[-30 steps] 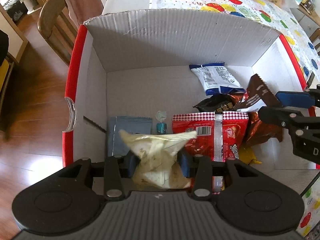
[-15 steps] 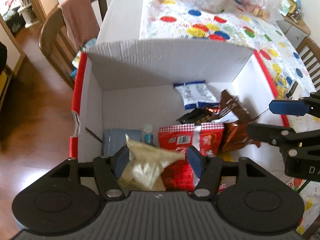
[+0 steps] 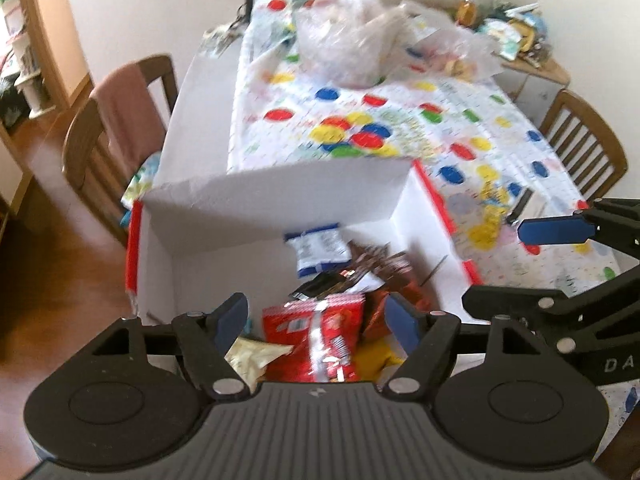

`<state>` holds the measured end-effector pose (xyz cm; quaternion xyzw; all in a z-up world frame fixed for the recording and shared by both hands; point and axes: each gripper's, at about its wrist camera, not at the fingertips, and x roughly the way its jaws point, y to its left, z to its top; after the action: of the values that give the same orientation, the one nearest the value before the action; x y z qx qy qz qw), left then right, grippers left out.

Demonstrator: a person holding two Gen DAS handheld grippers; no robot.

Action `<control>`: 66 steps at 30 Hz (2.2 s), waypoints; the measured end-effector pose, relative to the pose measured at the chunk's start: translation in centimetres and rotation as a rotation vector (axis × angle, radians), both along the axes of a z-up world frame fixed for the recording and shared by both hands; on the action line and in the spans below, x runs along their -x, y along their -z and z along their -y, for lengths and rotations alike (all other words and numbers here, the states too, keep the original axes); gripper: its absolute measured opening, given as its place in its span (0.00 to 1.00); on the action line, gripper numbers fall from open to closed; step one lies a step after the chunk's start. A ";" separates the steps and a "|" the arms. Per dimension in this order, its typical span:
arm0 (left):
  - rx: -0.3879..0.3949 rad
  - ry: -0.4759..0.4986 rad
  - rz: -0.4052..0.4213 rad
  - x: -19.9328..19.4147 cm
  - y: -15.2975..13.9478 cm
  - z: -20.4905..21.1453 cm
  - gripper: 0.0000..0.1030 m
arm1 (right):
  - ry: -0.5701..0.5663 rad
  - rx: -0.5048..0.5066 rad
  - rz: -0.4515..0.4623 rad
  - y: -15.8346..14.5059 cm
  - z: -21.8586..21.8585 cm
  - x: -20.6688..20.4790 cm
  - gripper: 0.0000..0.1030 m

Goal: Organize snacks
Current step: 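Withdraw both tools from the box back over the remaining snacks, then grasp the silver foil bar with the right tool while the left tool grasps the yellow Minion candy packet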

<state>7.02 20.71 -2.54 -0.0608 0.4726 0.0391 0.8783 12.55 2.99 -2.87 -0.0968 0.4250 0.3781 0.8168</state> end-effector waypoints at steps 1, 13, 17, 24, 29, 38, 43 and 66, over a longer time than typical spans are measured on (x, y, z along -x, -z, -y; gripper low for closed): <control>-0.003 0.006 0.014 0.0 -0.3 0.4 0.73 | 0.003 -0.009 0.005 -0.3 0.5 0.1 0.85; 0.007 0.091 0.123 -1.5 -3.0 6.5 0.79 | 0.098 -0.049 0.055 -2.4 8.3 0.0 1.00; 0.024 0.122 0.127 -2.9 -2.9 9.1 0.80 | 0.164 -0.025 0.048 -1.8 11.5 -1.3 1.00; 0.026 0.181 0.098 -5.9 -1.7 14.3 0.80 | 0.230 0.024 0.037 -0.3 17.4 -3.6 1.00; 0.018 0.183 0.056 -8.7 0.0 17.2 0.80 | 0.278 0.037 -0.001 1.0 21.3 -6.0 1.00; -0.016 0.167 -0.032 -13.8 4.1 20.4 0.80 | 0.351 0.057 -0.082 4.0 23.8 -11.4 1.00; -0.024 0.172 -0.092 -16.4 6.6 21.3 0.80 | 0.420 0.049 -0.157 6.1 23.6 -14.5 1.00; -0.034 0.190 -0.142 -19.4 9.9 20.5 0.80 | 0.709 0.119 -0.334 14.4 18.6 -23.2 0.90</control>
<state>26.41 0.22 -12.45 0.0022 0.5365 -0.0322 0.8433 35.73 -15.58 -17.24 0.0714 0.5801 0.0578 0.8093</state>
